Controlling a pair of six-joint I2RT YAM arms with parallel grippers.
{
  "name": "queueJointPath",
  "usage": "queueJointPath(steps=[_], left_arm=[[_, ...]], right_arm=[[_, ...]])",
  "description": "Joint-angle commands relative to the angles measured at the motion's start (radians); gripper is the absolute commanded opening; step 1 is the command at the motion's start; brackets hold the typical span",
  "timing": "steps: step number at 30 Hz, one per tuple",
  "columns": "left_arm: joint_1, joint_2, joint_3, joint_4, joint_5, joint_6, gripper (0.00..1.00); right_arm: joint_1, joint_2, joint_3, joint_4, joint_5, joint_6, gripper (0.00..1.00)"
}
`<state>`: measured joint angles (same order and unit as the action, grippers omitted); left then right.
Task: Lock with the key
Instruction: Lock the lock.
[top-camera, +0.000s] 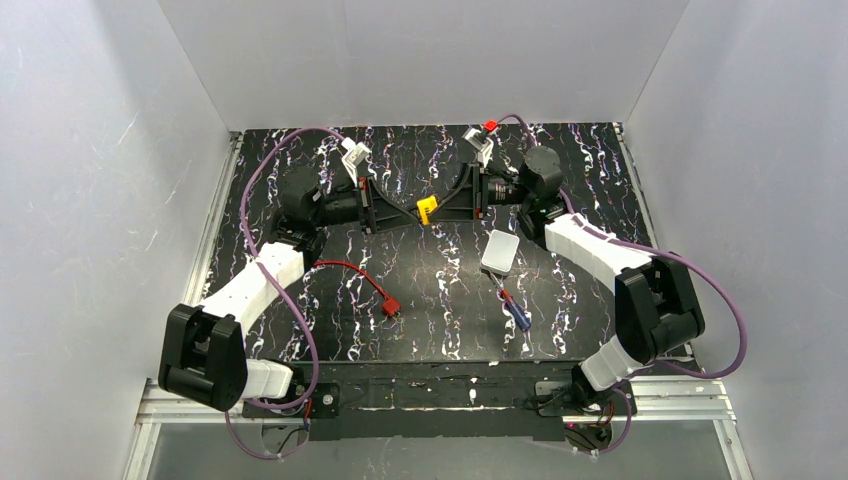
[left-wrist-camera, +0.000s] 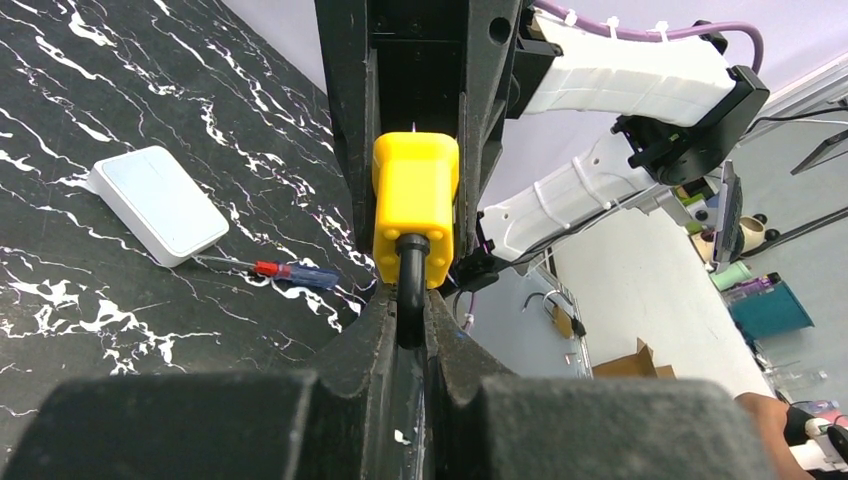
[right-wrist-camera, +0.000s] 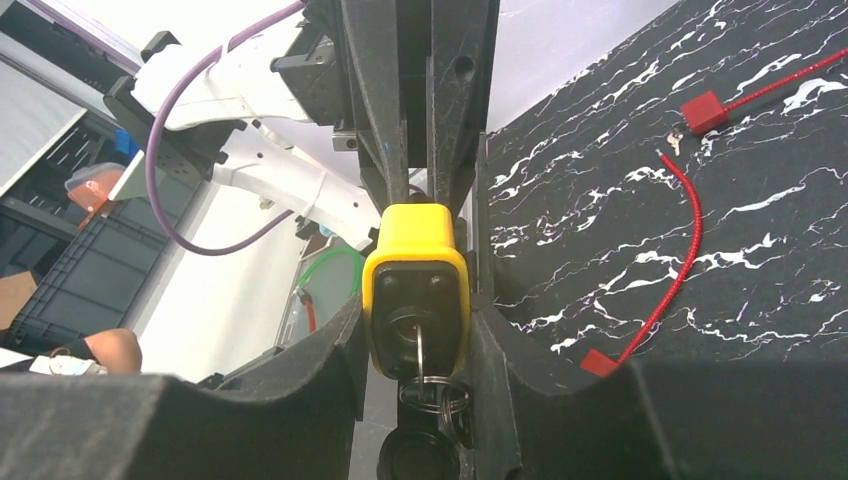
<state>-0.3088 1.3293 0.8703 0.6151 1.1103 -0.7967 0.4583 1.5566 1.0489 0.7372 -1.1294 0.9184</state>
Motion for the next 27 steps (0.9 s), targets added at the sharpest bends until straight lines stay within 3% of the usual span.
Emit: queueJointPath(steps=[1,2,3,6,9,14,20,27], left_arm=[[0.063,-0.043,0.006,-0.009,0.080,0.017,0.00],[0.064,-0.038,0.014,-0.008,0.090,0.015,0.00],[0.063,-0.033,0.021,-0.009,0.101,0.012,0.00],[0.064,-0.027,0.024,-0.008,0.138,0.013,0.00],[0.065,-0.022,0.024,-0.008,0.184,0.020,0.00],[0.065,-0.024,0.017,-0.009,0.222,0.029,0.00],[0.049,-0.025,0.008,-0.009,0.236,0.040,0.00],[0.037,-0.028,-0.005,-0.008,0.227,0.055,0.00]], right_arm=[[-0.094,-0.063,0.013,0.111,-0.046,0.033,0.63],[-0.093,-0.060,0.018,0.109,-0.051,0.037,0.82],[-0.094,-0.059,0.025,0.106,-0.056,0.033,0.87],[-0.105,-0.059,0.053,0.050,-0.087,0.003,0.90],[-0.117,-0.071,0.087,-0.133,-0.112,-0.144,0.86],[-0.115,-0.090,0.171,-0.615,-0.082,-0.581,0.79],[-0.077,-0.096,0.157,-0.648,-0.056,-0.621,0.65],[-0.035,-0.091,0.158,-0.648,-0.071,-0.619,0.62]])
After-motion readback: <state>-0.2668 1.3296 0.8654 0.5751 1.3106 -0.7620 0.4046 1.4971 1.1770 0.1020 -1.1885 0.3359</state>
